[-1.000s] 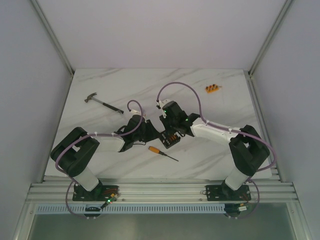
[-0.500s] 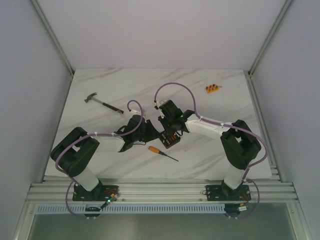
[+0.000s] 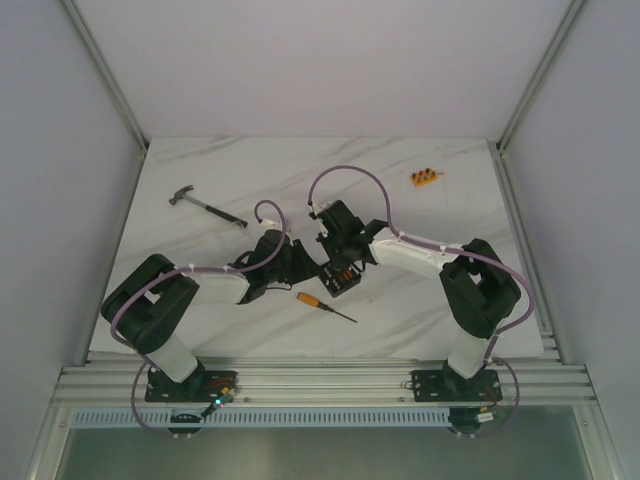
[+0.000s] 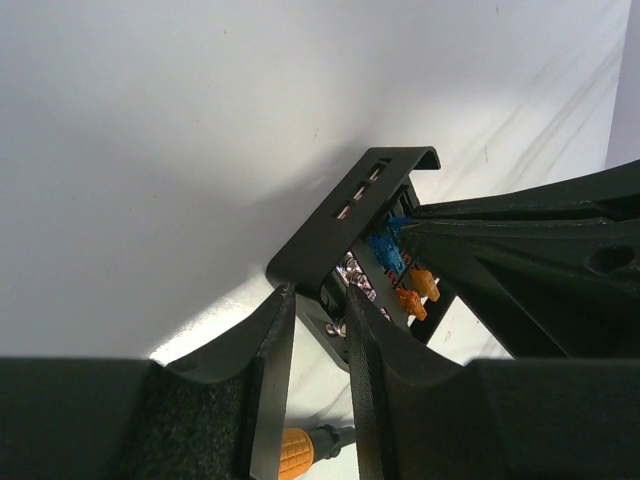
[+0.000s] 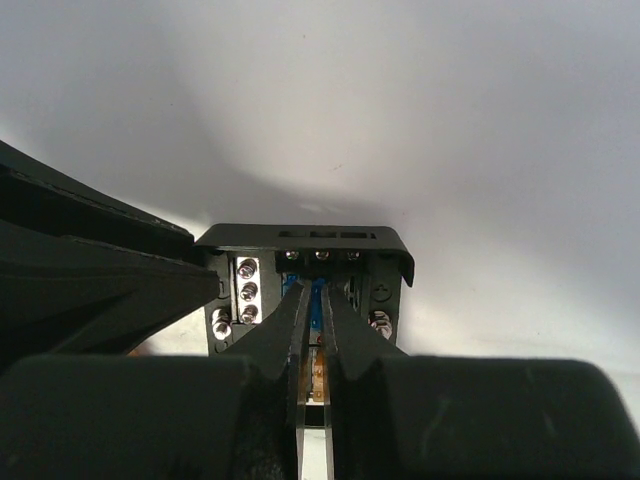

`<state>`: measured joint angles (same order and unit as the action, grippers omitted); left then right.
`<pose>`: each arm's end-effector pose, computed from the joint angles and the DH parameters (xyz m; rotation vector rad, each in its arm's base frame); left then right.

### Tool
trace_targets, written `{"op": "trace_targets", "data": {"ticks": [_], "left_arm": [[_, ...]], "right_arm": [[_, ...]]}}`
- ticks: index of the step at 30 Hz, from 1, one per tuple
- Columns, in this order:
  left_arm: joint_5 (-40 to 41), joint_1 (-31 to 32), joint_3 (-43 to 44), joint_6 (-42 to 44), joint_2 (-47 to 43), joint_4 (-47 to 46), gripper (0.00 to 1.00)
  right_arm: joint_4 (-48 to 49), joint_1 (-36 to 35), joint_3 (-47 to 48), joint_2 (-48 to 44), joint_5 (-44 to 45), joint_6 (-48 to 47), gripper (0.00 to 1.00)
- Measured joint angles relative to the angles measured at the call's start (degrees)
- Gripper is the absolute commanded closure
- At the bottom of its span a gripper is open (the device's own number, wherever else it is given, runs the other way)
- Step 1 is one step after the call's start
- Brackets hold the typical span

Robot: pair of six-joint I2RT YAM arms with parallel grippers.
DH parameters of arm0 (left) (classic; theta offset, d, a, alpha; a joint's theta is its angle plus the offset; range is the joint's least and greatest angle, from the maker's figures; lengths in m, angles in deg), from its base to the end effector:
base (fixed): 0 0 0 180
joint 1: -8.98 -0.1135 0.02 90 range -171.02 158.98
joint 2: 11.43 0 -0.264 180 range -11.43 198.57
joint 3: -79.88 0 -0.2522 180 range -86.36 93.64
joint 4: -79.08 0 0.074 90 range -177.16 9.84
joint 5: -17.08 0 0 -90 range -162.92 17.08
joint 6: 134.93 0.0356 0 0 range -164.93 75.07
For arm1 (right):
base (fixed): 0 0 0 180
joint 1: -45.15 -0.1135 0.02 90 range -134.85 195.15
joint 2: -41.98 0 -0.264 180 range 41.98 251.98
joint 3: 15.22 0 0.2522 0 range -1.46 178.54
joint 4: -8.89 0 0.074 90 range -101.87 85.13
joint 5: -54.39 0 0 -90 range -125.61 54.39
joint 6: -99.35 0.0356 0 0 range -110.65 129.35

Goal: Snap on the fuse box
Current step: Install the fuse at the fuse box base.

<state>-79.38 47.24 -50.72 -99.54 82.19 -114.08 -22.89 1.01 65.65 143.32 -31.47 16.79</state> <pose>0.2418 -0.1958 0.1447 -0.2549 2.2910 -1.0330 0.2711 0.2595 0.1976 -0.7585 2.3851 0.2908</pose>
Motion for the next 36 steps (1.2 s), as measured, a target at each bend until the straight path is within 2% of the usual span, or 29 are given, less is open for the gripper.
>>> {"op": "trace_targets", "data": {"ticks": [12,36], "left_arm": [[0.0,0.0,0.0,0.0,0.0,0.0,0.65],[-1.0,0.0,2.8,-0.9,2.9,0.0,0.62]], "right_arm": [[0.0,1.4,-0.5,0.0,-0.1,-0.2,1.00],[7.0,4.0,-5.6,-2.1,-3.9,0.8,1.00]]}}
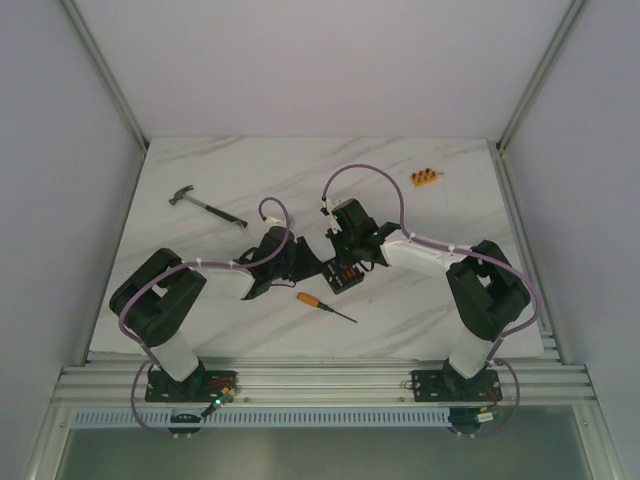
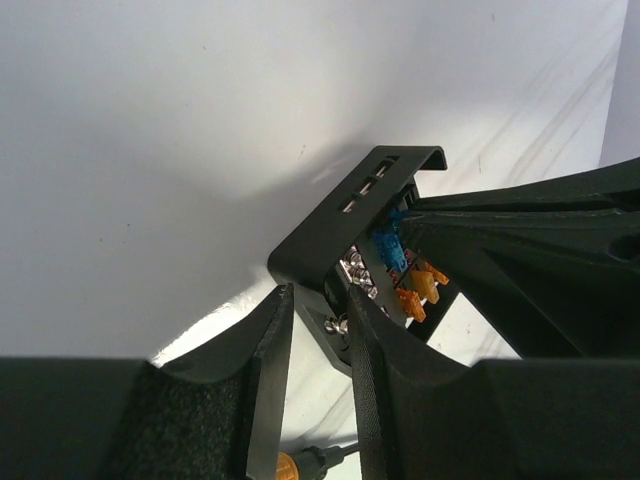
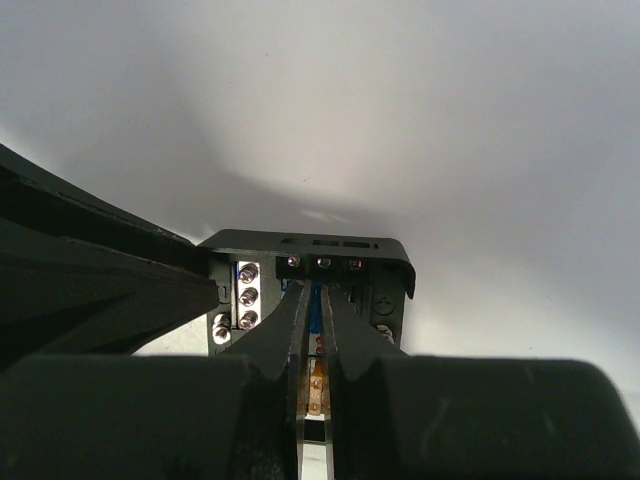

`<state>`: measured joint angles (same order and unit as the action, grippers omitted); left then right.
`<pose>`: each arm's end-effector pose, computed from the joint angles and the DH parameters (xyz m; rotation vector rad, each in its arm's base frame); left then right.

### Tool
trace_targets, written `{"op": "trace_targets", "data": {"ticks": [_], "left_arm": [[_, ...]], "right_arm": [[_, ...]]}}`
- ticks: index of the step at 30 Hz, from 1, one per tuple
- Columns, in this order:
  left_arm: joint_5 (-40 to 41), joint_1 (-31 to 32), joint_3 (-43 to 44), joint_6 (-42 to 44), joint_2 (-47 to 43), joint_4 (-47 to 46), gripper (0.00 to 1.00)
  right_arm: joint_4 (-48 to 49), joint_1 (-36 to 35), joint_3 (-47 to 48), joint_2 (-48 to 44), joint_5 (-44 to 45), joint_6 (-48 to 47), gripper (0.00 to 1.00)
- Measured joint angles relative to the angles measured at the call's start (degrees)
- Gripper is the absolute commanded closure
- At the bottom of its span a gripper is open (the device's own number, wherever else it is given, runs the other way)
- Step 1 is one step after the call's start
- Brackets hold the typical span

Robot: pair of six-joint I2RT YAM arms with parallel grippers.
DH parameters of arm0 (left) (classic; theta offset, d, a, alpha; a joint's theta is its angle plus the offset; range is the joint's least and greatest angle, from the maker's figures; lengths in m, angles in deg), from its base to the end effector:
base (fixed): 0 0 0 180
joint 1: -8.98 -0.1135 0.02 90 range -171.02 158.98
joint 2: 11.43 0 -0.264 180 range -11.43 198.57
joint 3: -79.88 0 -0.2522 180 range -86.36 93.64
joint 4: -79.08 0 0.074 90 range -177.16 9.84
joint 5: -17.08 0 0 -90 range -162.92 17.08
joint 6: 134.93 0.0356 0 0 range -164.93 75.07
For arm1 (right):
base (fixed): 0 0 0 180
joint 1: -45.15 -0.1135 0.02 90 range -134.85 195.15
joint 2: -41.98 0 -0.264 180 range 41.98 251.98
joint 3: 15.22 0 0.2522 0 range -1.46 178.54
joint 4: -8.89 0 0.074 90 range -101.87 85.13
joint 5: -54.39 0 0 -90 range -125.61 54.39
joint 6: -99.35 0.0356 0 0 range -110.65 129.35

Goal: Snap on the fuse box
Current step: Install the fuse at the fuse box base.

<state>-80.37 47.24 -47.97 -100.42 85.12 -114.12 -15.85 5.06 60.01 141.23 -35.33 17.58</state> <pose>0.2514 -0.2041 0.1427 -0.2628 2.3018 -1.0552 0.2794 0.2350 0.1890 -0.6722 2.3635 0.3729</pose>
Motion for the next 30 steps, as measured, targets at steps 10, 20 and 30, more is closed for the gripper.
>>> {"op": "trace_targets", "data": {"ticks": [10,20,30], "left_arm": [[0.6,0.0,0.0,-0.7,0.4,0.9,0.64],[0.7,0.0,0.3,-1.5,0.9,0.8,0.66],[0.7,0.0,0.3,-1.5,0.9,0.8,0.67]], "right_arm": [[-0.5,-1.3,-0.2,-0.5,2.4,0.3,0.91],[-2.5,-2.1,1.1,0.3,3.9,0.3,1.00],[-7.0,-3.1,4.8,2.9,6.9,0.2,1.00]]}}
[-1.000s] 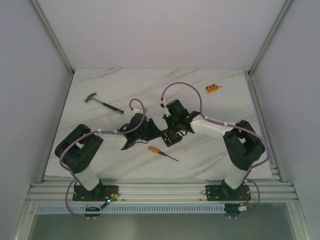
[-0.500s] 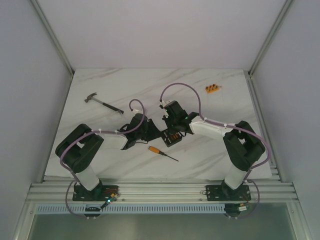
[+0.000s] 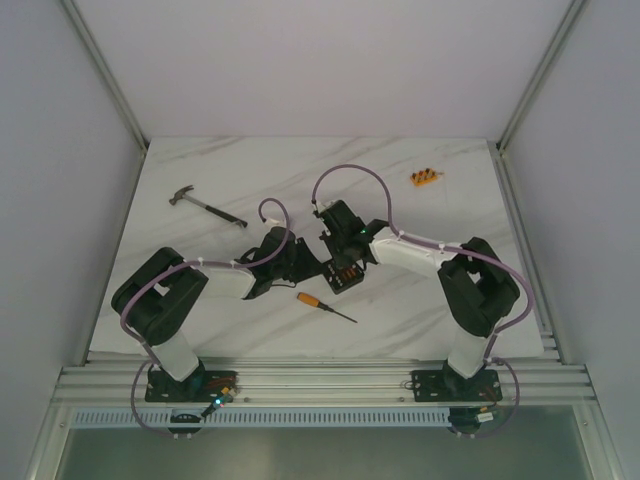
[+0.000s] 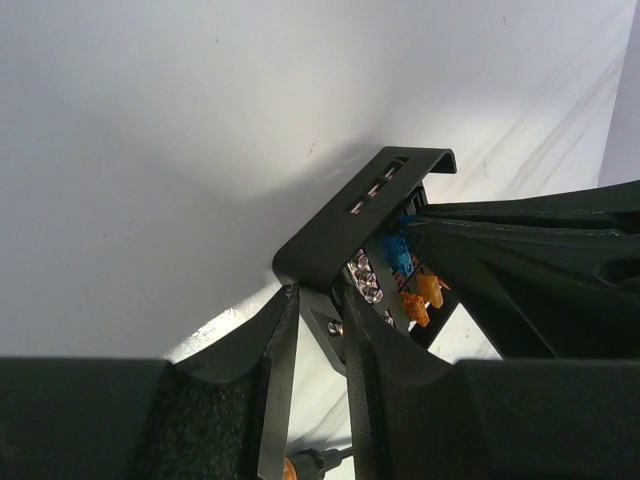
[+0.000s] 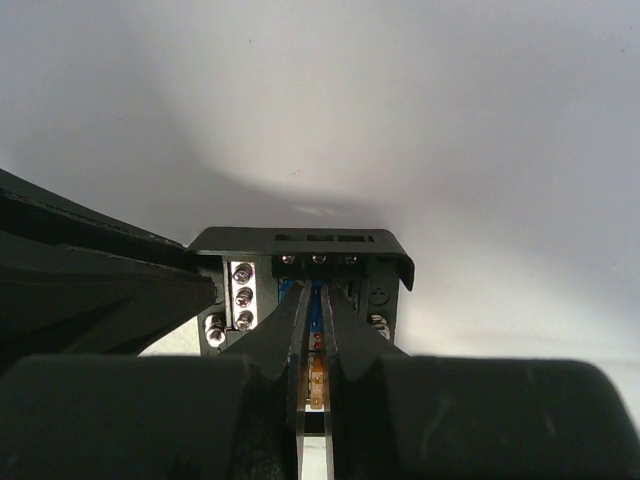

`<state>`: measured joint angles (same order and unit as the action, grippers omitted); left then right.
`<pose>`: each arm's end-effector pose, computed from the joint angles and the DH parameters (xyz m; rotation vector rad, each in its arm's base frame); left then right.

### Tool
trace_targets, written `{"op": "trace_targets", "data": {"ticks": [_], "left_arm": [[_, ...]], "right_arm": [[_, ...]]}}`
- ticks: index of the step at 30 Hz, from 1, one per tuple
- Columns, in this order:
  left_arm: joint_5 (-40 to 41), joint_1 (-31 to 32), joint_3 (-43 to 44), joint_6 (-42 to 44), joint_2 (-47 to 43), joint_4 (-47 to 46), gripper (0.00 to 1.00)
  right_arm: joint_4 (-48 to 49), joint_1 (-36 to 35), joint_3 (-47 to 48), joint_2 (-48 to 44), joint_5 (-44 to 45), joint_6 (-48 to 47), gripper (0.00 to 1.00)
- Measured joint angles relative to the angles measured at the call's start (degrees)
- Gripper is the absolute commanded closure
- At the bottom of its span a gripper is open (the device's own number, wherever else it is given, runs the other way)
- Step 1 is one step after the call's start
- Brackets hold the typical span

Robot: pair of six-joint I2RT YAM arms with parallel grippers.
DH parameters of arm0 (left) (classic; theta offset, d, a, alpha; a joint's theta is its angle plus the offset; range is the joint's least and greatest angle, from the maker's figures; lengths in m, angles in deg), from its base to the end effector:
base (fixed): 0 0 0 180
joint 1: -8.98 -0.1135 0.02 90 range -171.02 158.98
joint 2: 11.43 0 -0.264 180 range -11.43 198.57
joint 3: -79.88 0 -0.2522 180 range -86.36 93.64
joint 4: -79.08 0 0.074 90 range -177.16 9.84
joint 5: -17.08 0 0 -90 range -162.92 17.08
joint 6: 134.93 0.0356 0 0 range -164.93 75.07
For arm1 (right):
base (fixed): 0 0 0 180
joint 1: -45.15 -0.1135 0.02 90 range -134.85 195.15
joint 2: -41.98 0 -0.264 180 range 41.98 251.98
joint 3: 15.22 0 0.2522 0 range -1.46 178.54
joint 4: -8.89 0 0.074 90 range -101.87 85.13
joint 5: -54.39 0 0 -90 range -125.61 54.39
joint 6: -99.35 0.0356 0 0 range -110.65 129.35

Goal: Snap on the fuse box
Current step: Install the fuse at the fuse box base.

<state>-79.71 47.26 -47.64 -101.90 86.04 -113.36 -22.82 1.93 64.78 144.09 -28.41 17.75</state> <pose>0.2524 -0.2046 0.1381 -0.3051 2.3226 -1.0415 0.2753 0.2526 0.1885 -0.7024 2.4124 0.2150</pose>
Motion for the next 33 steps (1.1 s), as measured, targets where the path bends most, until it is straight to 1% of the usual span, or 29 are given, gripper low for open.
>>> {"op": "trace_targets", "data": {"ticks": [16,21,27,29,33], "left_arm": [[0.0,0.0,0.0,-0.2,0.0,0.0,0.68],[0.0,0.0,0.0,-0.2,0.0,-0.1,0.68],[0.0,0.0,0.0,-0.4,0.0,-0.2,0.68],[0.0,0.0,0.0,-0.4,0.0,-0.2,0.68],[0.0,0.0,0.0,-0.4,0.0,-0.2,0.68]], "right_arm": [[-0.6,0.0,0.3,0.0,0.3,-0.1,0.99],[-2.1,0.0,1.5,0.3,0.3,-0.1,0.87],[-7.1,-0.1,3.4,0.3,-1.3,0.1,0.72],[-8.7,-0.1,4.2,0.3,-1.8,0.3,0.70],[-10.2,-0.1,5.9,0.2,-2.1,1.3,0.69]]}}
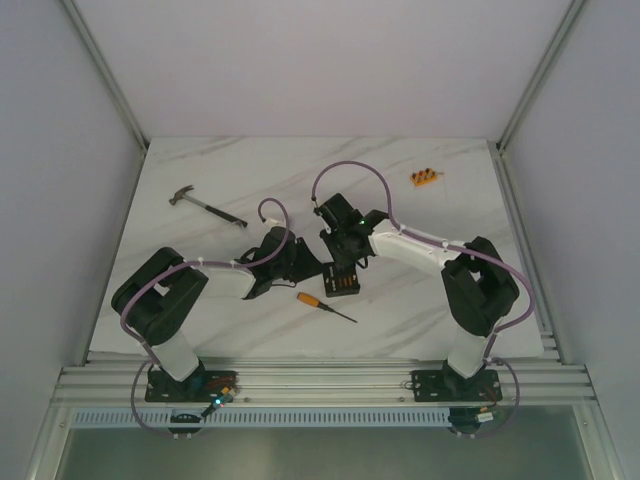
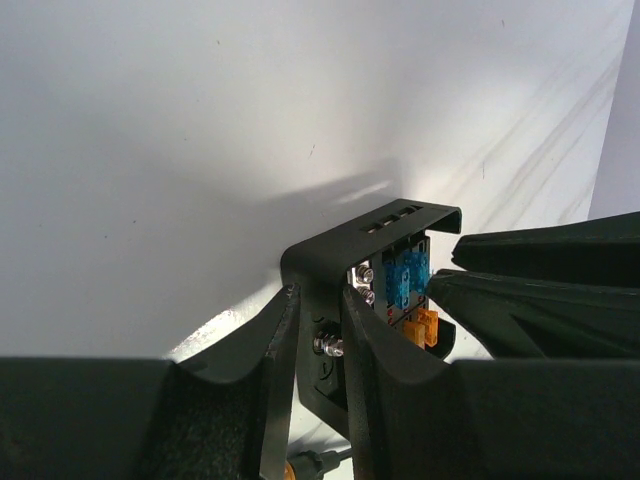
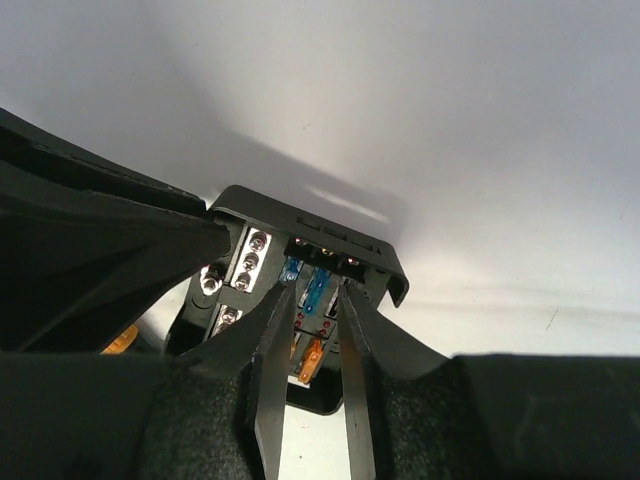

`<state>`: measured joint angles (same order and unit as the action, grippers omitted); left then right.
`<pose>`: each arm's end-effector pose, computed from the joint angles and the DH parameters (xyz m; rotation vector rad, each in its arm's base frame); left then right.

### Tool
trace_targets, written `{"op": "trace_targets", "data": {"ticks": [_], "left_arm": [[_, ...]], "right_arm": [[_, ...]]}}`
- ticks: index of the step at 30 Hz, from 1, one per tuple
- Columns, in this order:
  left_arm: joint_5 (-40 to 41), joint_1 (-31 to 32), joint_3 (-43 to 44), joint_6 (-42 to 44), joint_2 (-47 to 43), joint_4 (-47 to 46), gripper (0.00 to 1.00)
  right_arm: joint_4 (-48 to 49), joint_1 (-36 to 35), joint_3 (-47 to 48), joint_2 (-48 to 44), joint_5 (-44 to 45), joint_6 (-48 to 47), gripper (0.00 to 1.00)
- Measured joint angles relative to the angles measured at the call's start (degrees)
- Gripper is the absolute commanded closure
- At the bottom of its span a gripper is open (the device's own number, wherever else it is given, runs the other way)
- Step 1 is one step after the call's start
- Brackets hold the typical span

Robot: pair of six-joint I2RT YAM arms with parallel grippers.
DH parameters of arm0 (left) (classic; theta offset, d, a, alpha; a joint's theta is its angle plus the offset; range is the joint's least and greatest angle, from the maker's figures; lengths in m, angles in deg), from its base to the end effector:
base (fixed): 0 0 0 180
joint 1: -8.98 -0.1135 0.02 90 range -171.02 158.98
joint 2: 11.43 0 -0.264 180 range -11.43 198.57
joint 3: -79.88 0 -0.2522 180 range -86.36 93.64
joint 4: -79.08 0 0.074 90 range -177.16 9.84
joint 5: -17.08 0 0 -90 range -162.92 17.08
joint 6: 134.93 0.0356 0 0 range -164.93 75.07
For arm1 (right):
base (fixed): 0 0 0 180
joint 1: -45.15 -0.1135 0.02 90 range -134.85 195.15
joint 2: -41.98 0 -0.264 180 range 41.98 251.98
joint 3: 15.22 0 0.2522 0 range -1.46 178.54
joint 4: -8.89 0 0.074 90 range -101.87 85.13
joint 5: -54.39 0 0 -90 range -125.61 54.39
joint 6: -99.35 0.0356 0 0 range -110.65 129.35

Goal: Snap on the fuse box
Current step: Install the fuse at the fuse box base.

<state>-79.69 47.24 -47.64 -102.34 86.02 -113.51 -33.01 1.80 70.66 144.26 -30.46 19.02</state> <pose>0.2526 -0.2045 0.1385 -0.3142 2.3199 -1.0468 0.2753 0.2555 0.2071 -0.7210 2.4967 0.2247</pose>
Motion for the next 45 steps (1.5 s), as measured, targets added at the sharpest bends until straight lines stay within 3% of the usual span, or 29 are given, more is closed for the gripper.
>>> {"op": "trace_targets", "data": {"ticks": [19,39,45], "left_arm": [[-0.1,0.5,-0.2,-1.9,0.0,-0.2,0.63],[-0.1,0.6,-0.5,-2.1,0.0,-0.2,0.64],[-0.1,0.6,-0.5,-2.1,0.0,-0.2,0.64]], "right_arm": [[-3.7,0.0,1.0,-0.3,0.9,9.6,0.81],[-3.3,0.0,0.7,1.3,0.7,10.0,1.00],[-1.3,0.0,-1.5,0.2,0.4,9.5,1.00]]}}
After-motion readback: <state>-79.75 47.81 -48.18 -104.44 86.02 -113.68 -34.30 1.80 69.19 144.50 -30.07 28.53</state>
